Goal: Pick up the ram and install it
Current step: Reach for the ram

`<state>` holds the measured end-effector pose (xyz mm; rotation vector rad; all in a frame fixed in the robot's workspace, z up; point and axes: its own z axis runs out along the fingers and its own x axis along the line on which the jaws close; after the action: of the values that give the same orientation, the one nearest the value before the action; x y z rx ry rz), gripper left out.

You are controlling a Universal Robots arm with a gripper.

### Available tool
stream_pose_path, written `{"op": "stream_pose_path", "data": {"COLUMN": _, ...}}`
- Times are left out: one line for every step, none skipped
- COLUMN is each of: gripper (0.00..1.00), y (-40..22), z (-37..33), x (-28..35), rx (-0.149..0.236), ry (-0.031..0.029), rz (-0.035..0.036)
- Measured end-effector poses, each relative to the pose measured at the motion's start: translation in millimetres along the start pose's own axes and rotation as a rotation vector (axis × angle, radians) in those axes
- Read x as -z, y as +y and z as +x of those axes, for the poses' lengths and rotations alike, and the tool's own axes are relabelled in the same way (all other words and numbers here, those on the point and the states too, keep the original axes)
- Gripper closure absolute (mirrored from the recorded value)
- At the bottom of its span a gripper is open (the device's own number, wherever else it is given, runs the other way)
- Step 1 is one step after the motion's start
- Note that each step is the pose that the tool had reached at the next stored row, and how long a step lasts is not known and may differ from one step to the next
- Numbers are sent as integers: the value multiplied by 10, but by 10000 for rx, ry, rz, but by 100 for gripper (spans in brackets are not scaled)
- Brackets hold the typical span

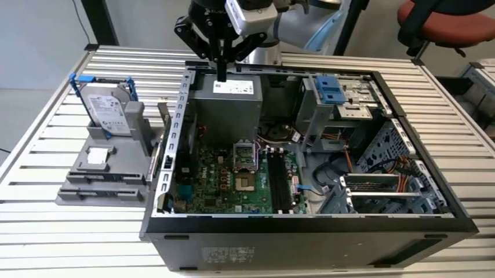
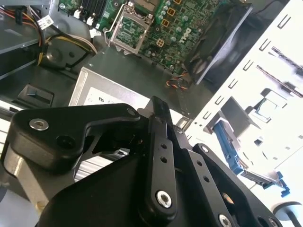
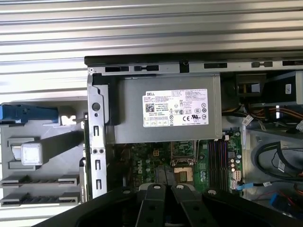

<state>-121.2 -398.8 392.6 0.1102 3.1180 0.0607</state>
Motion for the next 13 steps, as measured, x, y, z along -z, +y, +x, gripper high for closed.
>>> {"op": "stream_pose_path", "data": {"gripper": 100, "y": 0, "z": 0, "x": 0, "rx": 0, "ry": 0, "rz": 7}}
{"op": "stream_pose_path", "data": {"gripper": 100, "y": 0, "z": 0, "x": 0, "rx": 0, "ry": 0, "rz": 13}}
{"op": "stream_pose_path", "data": {"gripper": 100, "y": 0, "z": 0, "x": 0, "rx": 0, "ry": -1, "rz": 20}}
{"op": "stream_pose_path", "data": {"gripper": 100, "y": 0, "z": 0, "x": 0, "rx": 0, "ry": -1, "rz": 20}}
{"op": "stream_pose_path", "data": {"gripper": 100, "y": 0, "z": 0, "x": 0, "rx": 0, "ry": -1, "rz": 20}}
{"op": "stream_pose_path", "data": {"gripper": 100, "y": 0, "z": 9, "x": 0, "rx": -2, "ry": -2, "rz": 20}}
{"op": "stream_pose_path", "data": {"gripper": 100, "y": -2, "z": 28, "x": 1, "rx": -2, "ry": -1, "rz": 21}}
{"op": "stream_pose_path", "data": {"gripper": 100, "y": -3, "z": 48, "x": 2, "rx": 0, "ry": -1, "rz": 21}}
{"op": "stream_pose_path", "data": {"gripper": 100, "y": -6, "z": 73, "x": 2, "rx": -1, "ry": -2, "rz": 21}}
{"op": "stream_pose_path", "data": {"gripper": 100, "y": -11, "z": 113, "x": 3, "rx": 0, "ry": -2, "rz": 21}}
{"op": "stream_pose_path", "data": {"gripper": 100, "y": -18, "z": 159, "x": 4, "rx": -1, "ry": -2, "rz": 19}}
{"op": "stream_pose_path", "data": {"gripper": 100, "y": -24, "z": 202, "x": 5, "rx": 0, "ry": -2, "rz": 19}}
{"op": "stream_pose_path", "data": {"gripper": 100, "y": -30, "z": 247, "x": 6, "rx": 1, "ry": -2, "rz": 20}}
